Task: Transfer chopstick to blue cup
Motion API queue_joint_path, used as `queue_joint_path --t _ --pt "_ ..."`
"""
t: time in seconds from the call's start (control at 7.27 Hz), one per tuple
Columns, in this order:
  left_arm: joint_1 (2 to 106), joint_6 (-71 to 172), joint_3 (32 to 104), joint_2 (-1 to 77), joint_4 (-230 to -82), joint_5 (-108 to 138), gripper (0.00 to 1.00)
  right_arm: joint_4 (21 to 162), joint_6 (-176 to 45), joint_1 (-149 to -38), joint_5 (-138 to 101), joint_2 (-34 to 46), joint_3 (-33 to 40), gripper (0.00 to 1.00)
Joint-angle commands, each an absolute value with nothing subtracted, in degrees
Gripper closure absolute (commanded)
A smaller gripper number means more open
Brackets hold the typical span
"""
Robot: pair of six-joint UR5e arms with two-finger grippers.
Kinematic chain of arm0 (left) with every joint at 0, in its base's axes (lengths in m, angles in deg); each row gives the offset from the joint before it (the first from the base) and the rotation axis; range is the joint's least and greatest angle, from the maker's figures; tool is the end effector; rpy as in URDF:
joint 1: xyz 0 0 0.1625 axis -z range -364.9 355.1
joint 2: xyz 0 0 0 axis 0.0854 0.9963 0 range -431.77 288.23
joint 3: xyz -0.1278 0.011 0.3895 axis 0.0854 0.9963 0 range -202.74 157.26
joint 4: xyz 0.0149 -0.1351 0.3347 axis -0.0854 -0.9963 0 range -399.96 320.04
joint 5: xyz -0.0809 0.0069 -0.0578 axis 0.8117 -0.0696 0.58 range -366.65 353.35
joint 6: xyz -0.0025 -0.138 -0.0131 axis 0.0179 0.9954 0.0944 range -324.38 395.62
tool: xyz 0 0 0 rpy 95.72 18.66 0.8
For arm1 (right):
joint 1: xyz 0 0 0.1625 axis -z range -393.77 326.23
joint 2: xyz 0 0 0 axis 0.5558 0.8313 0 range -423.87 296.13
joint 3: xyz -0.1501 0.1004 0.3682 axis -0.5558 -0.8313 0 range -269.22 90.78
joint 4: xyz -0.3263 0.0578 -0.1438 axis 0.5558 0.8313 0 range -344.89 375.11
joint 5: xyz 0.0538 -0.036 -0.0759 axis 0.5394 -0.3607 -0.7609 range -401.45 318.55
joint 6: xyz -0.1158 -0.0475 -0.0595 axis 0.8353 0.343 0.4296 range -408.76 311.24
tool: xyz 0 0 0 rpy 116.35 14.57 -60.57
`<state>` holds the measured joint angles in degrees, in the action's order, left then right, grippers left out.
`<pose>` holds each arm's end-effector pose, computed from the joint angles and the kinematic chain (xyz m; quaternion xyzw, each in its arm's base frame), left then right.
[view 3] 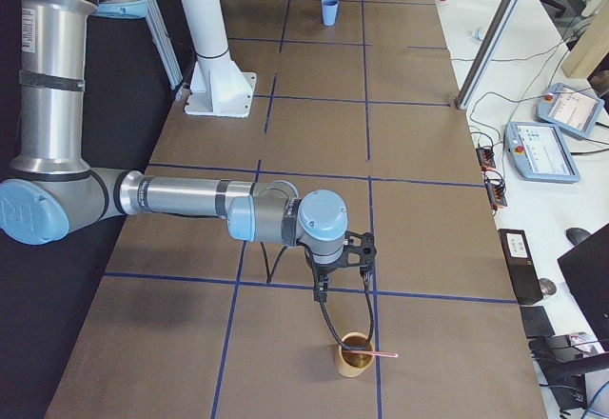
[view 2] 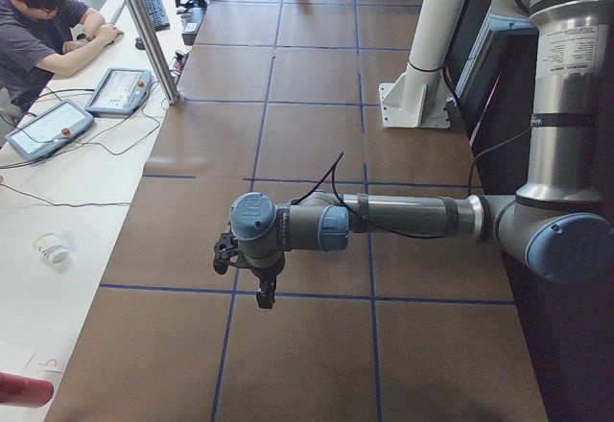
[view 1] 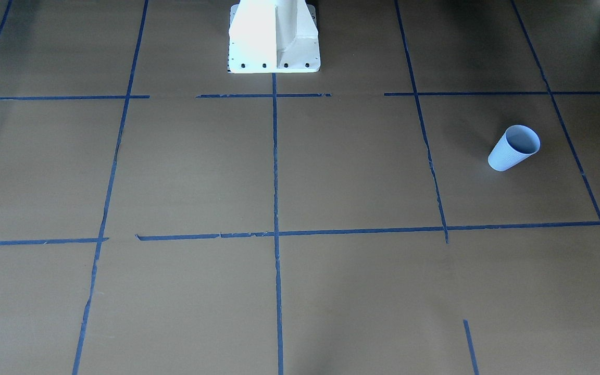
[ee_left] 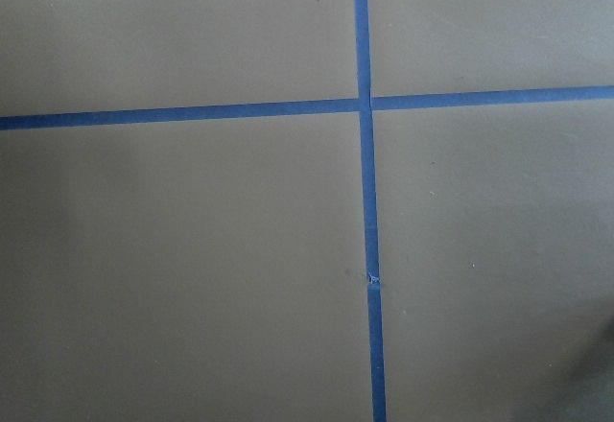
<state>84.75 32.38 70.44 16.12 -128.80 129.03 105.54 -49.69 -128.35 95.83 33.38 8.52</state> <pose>-0.0316 -0.4203 0.6631 0.0091 0.3880 0.0286 0.9212 0.0620 -0.3800 0.6603 0.0133 -0.4008 0.0439 0.9150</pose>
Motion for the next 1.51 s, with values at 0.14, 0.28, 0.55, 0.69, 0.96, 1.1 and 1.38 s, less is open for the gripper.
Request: queue_joint_path --t 0.14,0.28,0.55,0.69,0.96,1.1,1.38 --pt "84.2 33.2 74.6 16.3 -130.7 129.3 0.00 105.5 -49.8 -128.3 96.0 33.3 8.8 0.00" --pt "82.1 39.9 77.5 15.9 -131.1 130.7 0.00 105.5 -49.7 -128.3 96.0 33.3 8.9 0.00" --pt "73.7 56.8 82.7 11.9 -141.6 130.4 0.00 105.5 -49.8 -128.3 96.0 33.3 9.0 0.00" --pt "69.5 66.2 82.5 9.6 -150.6 129.8 0.00 105.5 -49.7 -128.4 96.1 33.3 9.0 0.00" --pt "62.2 73.6 81.5 9.5 -154.1 122.9 0.01 105.5 -49.8 -128.3 96.1 33.3 9.0 0.00" --pt "60.6 75.1 81.4 9.6 -154.2 122.2 0.01 105.5 -49.8 -128.4 96.1 33.3 9.0 0.00" --pt "59.6 75.1 81.4 9.7 -154.2 122.2 0.01 105.5 -49.7 -128.3 96.1 33.3 8.9 0.00"
